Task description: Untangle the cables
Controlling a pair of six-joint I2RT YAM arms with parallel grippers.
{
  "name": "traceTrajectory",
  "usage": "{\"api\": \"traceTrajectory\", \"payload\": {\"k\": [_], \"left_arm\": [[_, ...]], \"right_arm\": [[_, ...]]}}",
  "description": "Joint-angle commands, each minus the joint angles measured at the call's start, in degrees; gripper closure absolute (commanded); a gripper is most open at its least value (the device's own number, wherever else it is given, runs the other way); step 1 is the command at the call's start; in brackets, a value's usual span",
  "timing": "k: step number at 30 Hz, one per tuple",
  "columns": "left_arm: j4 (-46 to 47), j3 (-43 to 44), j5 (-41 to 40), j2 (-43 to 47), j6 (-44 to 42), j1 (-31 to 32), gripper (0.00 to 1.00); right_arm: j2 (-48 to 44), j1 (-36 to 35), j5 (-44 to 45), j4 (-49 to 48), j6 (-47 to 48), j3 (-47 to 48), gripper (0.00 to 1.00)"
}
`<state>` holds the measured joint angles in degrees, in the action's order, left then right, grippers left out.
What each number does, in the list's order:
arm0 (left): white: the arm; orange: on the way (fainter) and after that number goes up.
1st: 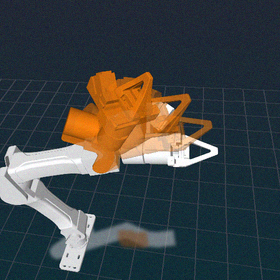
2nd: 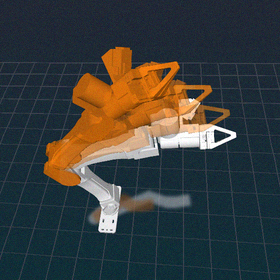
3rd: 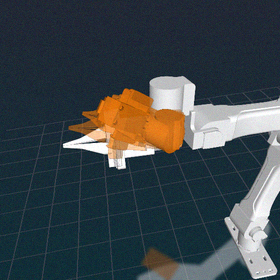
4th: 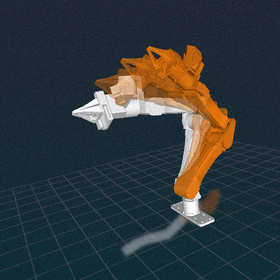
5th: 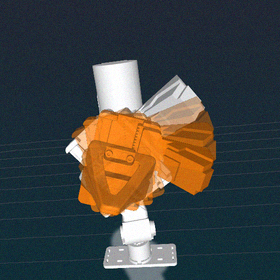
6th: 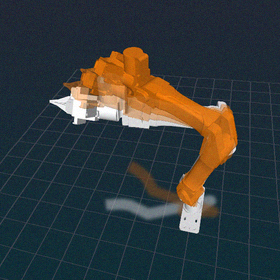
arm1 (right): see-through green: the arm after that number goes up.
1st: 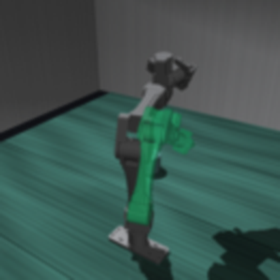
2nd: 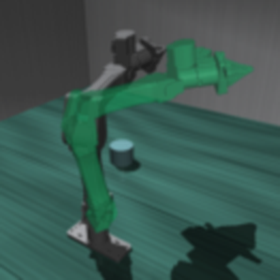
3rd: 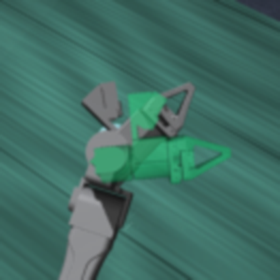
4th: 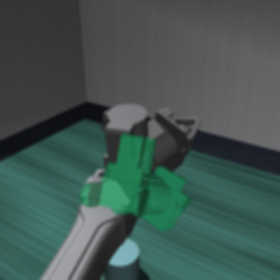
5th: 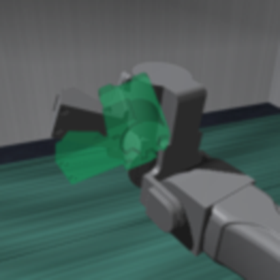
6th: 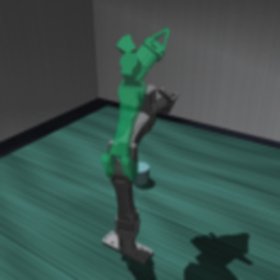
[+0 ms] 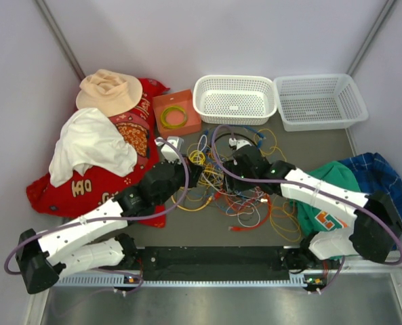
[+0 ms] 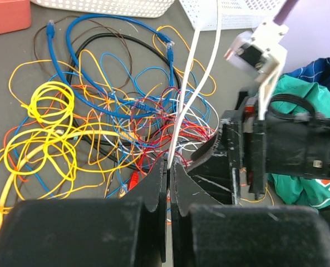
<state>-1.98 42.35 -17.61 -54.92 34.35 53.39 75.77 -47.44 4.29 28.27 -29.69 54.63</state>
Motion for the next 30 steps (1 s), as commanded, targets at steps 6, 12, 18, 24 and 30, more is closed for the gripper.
{"api": "traceTrajectory", "payload": {"k": [6, 12, 18, 24, 30], "left_arm": [[-0.39, -1.04, -0.76, 2.71, 0.1, -0.12, 1.0], [-1.1, -1.04, -2.95, 2.1, -0.25, -0.12, 1.0], [-4.7, -2.53, -8.84, -1.5, 3.09, -0.82, 1.0], [-8.57, -2.53, -9.11, -7.74, 8.28, -2.5, 1.0], [-9.97, -3.5, -8.5, -8.72, 9.77, -2.58, 1.0]], "right_arm": [[2.11, 0.33, -4.12, -5.25, -2.48, -2.6, 0.8], [-9.04, -0.28, -0.08, 1.33, -1.95, 1.77, 1.0], [-15.21, -0.37, 6.41, 17.41, 4.28, 27.29, 1.0], [-6.8, 0.15, 16.35, 28.85, 11.93, 54.3, 1.0], [-3.17, 2.53, 20.57, 27.9, 13.87, 65.76, 1.0]]}}
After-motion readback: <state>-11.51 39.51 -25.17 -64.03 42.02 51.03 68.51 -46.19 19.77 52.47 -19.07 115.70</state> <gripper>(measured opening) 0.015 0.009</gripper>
